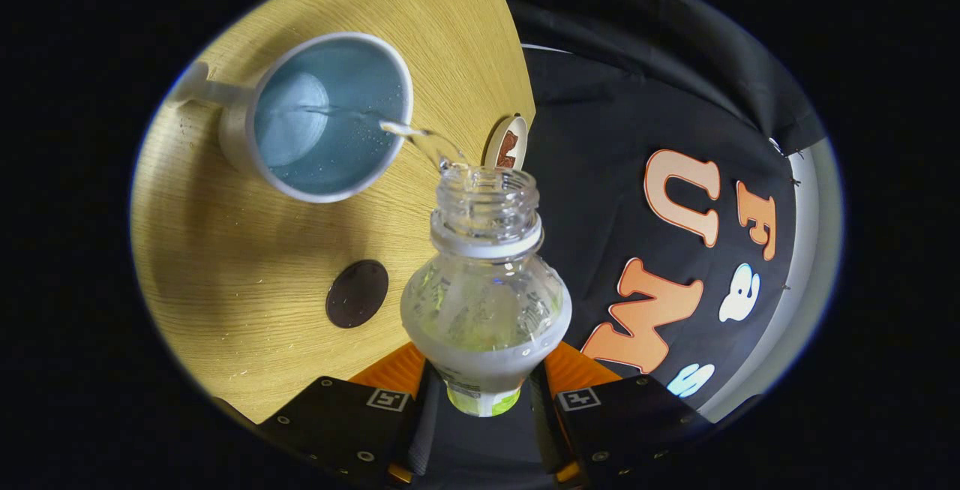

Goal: Take the bottle from table, then pour the juice into the cup, finally place the bottle on the coaster

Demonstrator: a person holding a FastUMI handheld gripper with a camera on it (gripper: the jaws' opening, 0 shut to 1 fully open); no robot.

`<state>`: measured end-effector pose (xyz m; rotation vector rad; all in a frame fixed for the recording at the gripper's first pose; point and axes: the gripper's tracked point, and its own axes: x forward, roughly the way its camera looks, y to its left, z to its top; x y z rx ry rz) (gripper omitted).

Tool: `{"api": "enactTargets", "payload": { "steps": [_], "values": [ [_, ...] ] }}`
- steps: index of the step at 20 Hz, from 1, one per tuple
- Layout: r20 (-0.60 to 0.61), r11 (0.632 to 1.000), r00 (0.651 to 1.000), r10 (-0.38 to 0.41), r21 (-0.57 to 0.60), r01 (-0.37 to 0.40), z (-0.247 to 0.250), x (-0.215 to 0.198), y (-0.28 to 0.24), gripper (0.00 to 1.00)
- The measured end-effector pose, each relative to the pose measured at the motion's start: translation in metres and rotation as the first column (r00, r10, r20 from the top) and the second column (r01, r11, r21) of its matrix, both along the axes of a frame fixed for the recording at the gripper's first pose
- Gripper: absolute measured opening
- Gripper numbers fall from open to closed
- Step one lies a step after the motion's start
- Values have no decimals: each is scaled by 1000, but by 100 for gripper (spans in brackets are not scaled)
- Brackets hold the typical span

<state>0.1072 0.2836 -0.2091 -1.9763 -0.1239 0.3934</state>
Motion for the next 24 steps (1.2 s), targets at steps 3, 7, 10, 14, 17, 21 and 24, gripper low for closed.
{"api": "enactTargets", "payload": {
  "steps": [3,7,10,14,17,21,24],
  "values": [
    [1,1000,1000,-1,-4,1,0,0,-1,57],
    [3,1000,1000,-5,-10,5,2,0,-2,57],
    [4,1000,1000,-1,-16,1,1,-1,-3,57],
    [8,1000,1000,4,-22,-4,1,-2,-3,57],
    [7,1000,1000,9,-25,-9,1,-3,-2,57],
    [12,999,1000,15,-40,-15,3,-3,0,57],
    [16,998,1000,15,-58,-14,3,-2,-2,57]
  ]
}}
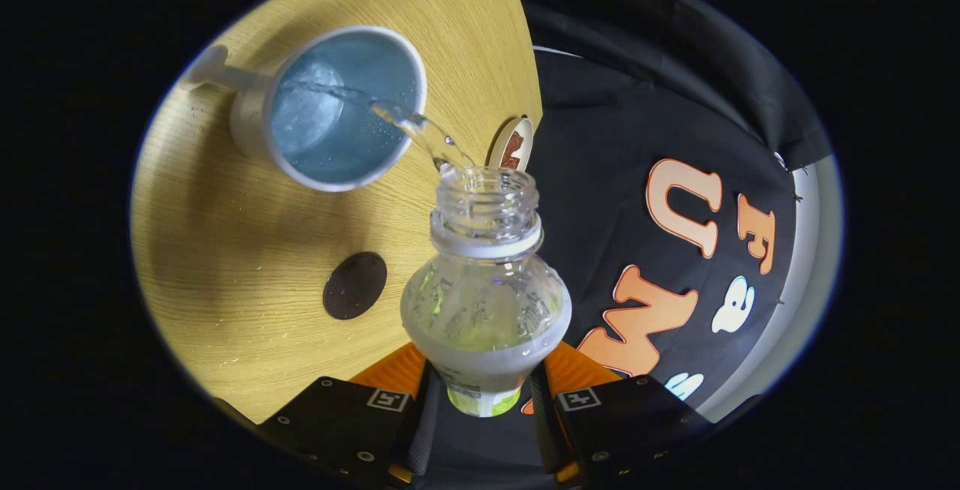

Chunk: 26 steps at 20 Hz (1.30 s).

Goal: Take the bottle from table, then pour the juice into the cup, finally place the bottle on the coaster

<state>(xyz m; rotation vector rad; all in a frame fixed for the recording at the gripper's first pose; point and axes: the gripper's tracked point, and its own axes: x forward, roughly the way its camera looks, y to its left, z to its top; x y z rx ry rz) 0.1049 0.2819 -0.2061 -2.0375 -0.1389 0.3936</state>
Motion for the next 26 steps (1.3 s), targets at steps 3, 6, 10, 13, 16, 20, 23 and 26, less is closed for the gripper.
{"api": "enactTargets", "payload": {
  "steps": [3,6,10,13,16,20,23,26],
  "values": [
    [3,1000,1000,3,-18,-3,2,1,-1,57],
    [4,1000,1000,4,-26,-4,5,1,-1,57],
    [0,1000,1000,2,-20,-2,7,1,0,57],
    [-2,1000,1000,-1,-27,1,8,1,0,57],
    [-5,1000,1000,0,-29,0,7,1,-1,57],
    [-5,999,1000,-2,-35,2,8,2,-2,57],
    [-1,999,1000,0,-43,0,9,2,-2,57],
    [0,999,1000,3,-45,-3,10,3,-1,57]
  ]
}}
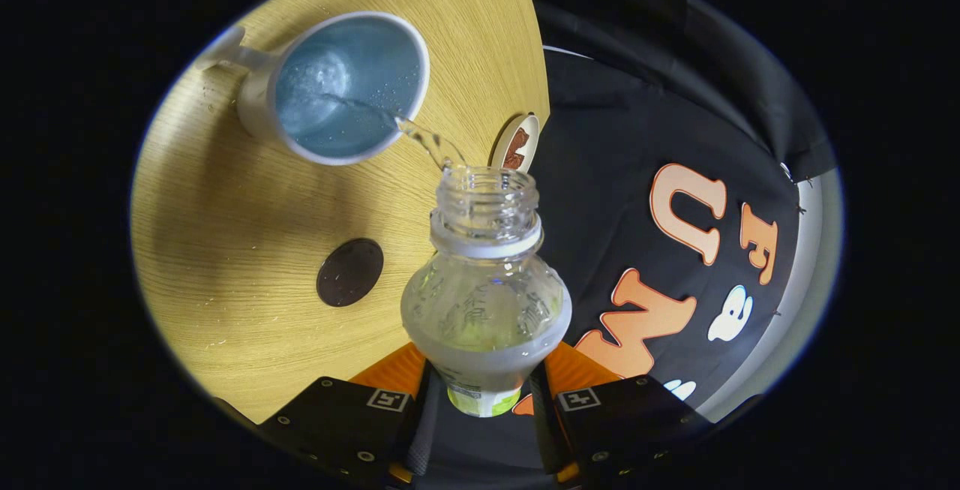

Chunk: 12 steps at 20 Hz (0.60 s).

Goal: Take the bottle from table, then pour the juice into the cup, finally place the bottle on the coaster

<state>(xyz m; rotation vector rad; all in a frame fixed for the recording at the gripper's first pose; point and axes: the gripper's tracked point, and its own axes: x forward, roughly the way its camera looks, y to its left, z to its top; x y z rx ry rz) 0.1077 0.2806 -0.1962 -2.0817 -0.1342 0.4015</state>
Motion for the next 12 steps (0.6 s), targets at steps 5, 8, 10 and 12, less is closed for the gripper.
{"api": "enactTargets", "payload": {
  "steps": [5,8,10,12],
  "values": [
    [7,1000,1000,13,-29,-13,1,1,3,57],
    [11,999,1000,17,-45,-16,3,1,4,57],
    [16,998,1000,18,-57,-17,6,3,5,57],
    [22,997,1000,20,-72,-18,7,4,6,57]
  ]
}}
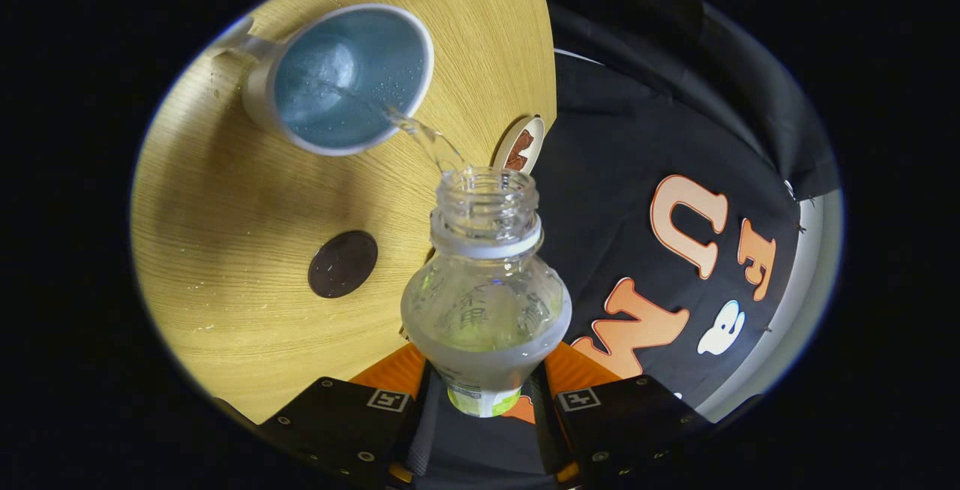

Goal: Take the bottle from table, then pour the juice into the cup, finally place the bottle on the coaster

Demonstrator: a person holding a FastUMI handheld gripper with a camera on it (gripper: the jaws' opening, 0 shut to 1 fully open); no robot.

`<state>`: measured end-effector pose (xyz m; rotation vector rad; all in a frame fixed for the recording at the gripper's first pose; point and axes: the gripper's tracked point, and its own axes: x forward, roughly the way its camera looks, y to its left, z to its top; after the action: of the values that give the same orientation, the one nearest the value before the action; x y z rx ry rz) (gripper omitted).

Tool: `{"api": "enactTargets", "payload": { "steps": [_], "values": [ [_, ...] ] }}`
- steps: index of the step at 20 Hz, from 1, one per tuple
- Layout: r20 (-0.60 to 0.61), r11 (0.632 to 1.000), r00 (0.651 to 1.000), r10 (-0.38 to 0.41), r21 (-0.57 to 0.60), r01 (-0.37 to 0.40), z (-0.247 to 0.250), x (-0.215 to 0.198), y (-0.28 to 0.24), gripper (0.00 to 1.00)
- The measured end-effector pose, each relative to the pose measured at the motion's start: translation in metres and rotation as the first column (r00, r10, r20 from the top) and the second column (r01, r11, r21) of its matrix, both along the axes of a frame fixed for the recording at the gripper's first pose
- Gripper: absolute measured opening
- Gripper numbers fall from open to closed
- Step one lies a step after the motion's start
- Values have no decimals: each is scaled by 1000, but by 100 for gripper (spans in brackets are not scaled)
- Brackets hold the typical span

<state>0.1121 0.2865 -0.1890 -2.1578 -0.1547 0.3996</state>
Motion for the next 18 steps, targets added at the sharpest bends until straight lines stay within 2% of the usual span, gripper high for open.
{"api": "enactTargets", "payload": {
  "steps": [18],
  "values": [
    [5,995,999,32,-93,-31,8,-3,10,57]
  ]
}}
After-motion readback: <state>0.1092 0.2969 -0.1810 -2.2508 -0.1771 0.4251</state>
